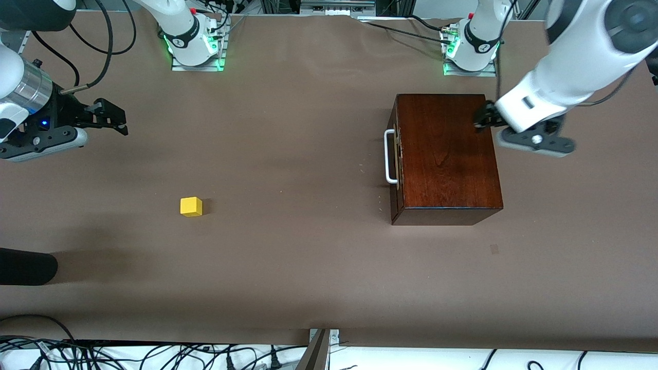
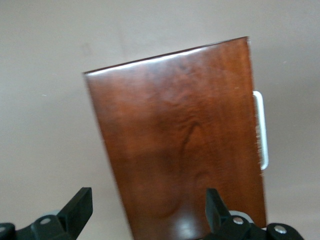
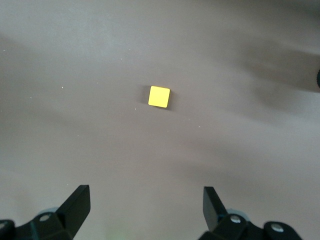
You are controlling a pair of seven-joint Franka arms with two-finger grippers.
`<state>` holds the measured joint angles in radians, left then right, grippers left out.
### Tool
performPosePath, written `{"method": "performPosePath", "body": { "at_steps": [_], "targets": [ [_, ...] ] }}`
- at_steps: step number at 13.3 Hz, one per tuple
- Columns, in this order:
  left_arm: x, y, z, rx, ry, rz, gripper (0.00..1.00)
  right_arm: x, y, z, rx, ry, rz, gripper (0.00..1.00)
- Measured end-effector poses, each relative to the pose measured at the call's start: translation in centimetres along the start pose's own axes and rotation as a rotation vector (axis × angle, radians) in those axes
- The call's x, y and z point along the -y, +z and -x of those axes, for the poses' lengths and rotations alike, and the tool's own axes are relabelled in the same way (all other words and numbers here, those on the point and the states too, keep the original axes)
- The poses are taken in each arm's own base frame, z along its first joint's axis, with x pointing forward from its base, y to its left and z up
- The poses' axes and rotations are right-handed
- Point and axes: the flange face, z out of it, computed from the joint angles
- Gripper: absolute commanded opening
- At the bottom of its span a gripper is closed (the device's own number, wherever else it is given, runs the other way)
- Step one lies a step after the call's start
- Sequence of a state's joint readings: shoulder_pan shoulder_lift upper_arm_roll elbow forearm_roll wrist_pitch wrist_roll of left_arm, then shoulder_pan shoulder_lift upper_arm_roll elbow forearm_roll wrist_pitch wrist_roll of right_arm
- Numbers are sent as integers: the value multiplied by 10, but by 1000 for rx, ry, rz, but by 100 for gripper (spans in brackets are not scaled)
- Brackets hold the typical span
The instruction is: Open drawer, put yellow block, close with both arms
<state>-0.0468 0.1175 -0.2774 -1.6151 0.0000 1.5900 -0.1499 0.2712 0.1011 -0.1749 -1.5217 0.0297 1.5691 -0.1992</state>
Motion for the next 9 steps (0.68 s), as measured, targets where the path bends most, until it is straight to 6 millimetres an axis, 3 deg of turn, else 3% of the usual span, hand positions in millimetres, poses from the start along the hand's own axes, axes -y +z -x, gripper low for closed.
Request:
{"method": "performPosePath", "body": {
  "at_steps": [5, 7, 9],
  "targets": [
    [-137, 67, -37, 38, -113, 39, 100, 0, 0, 0, 0, 0, 0, 100],
    [-176, 94, -43, 16, -151, 23, 100, 0, 0, 0, 0, 0, 0, 100],
    [-206, 134, -44, 27, -179, -48, 100, 0, 0, 0, 0, 0, 0, 100]
  ]
}}
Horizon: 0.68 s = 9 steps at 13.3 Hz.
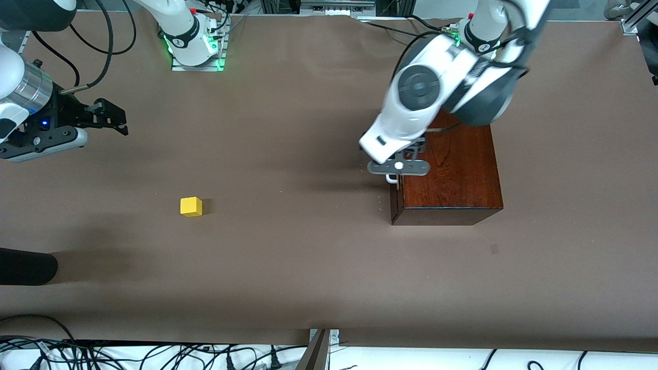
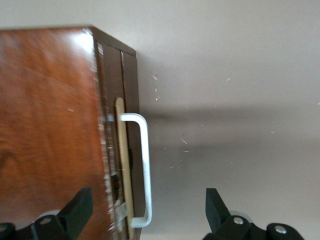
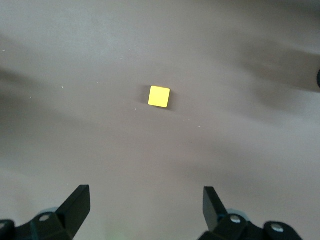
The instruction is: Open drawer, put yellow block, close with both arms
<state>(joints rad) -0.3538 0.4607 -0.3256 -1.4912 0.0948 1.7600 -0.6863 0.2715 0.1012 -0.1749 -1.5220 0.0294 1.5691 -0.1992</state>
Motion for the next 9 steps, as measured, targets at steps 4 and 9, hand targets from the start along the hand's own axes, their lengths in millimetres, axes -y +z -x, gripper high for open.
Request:
{"method": "performPosePath", "body": {
  "at_steps": [4, 9],
  "targets": [
    [-41, 71, 9, 12, -15, -130, 100, 0, 0, 0, 0, 0, 0, 100],
    [-41, 102, 2, 14, 2, -202, 100, 0, 0, 0, 0, 0, 0, 100]
  ]
}}
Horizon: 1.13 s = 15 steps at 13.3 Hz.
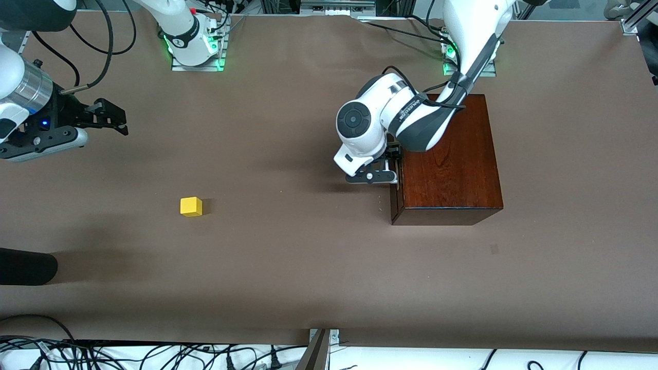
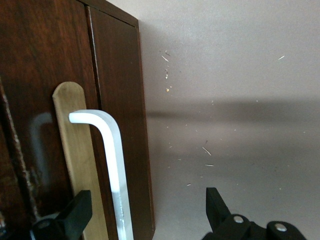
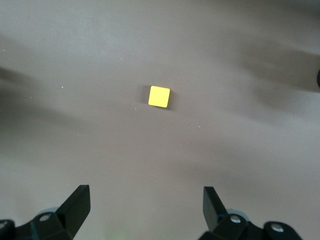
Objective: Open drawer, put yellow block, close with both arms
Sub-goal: 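Pull the drawer open with the left gripper while the right gripper reaches the cube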
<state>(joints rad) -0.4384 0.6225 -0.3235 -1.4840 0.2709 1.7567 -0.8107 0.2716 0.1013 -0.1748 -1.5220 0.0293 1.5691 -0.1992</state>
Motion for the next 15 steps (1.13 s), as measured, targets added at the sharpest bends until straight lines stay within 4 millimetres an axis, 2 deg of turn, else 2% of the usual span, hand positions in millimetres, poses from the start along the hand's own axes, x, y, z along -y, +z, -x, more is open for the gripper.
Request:
{"method": "performPosePath", "body": {
  "at_steps": [2, 6, 11, 13, 15],
  "targets": [
    [-5, 3, 4, -10, 5, -19, 100, 0, 0, 0, 0, 0, 0, 100],
    [-19, 24, 8, 14, 0, -35, 100, 0, 4, -2, 8, 0, 0, 100],
    [-18, 27, 5, 1, 1, -51, 100, 12, 9, -12, -11, -23, 4, 100],
    [-20, 31, 6, 1, 4, -59, 100, 18, 21, -17, 19, -33, 2, 100],
    [-22, 36, 4, 1, 5, -57, 100, 21, 43, -25, 65, -42, 0, 100]
  ]
}}
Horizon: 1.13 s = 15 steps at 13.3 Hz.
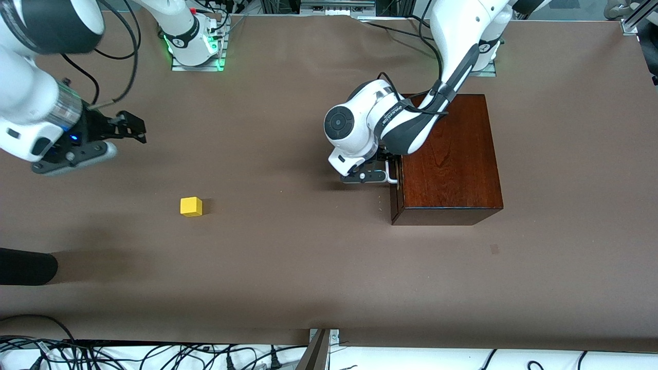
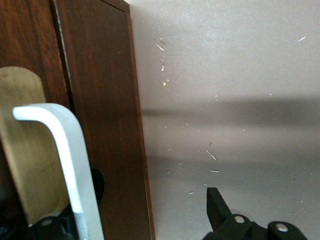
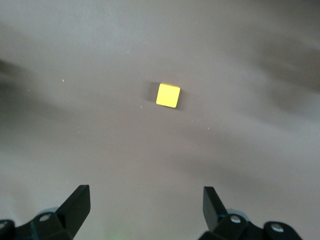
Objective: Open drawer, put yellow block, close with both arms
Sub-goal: 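Pull the drawer open with the left gripper while the right gripper reaches the cube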
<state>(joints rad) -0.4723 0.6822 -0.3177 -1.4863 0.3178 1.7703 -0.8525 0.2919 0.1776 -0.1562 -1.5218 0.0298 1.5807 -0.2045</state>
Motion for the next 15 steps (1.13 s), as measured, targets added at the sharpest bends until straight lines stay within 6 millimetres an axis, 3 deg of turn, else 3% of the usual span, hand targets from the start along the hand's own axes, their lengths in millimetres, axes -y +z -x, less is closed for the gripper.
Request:
{"method": "performPosePath", "body": {
  "at_steps": [4, 6, 12, 15],
  "targets": [
    [-6, 1, 1, -20, -12, 6, 100, -2, 44, -20, 11, -4, 6, 100],
    [-13, -1, 3, -43, -26, 13, 100, -5, 75, -29, -8, 10, 13, 100],
    [-26, -4, 8, -90, -25, 32, 100, -21, 212, -54, -26, 100, 41, 100],
    [-35, -10, 13, -110, -13, 53, 100, -26, 258, -53, -53, 163, 53, 100]
  ]
}}
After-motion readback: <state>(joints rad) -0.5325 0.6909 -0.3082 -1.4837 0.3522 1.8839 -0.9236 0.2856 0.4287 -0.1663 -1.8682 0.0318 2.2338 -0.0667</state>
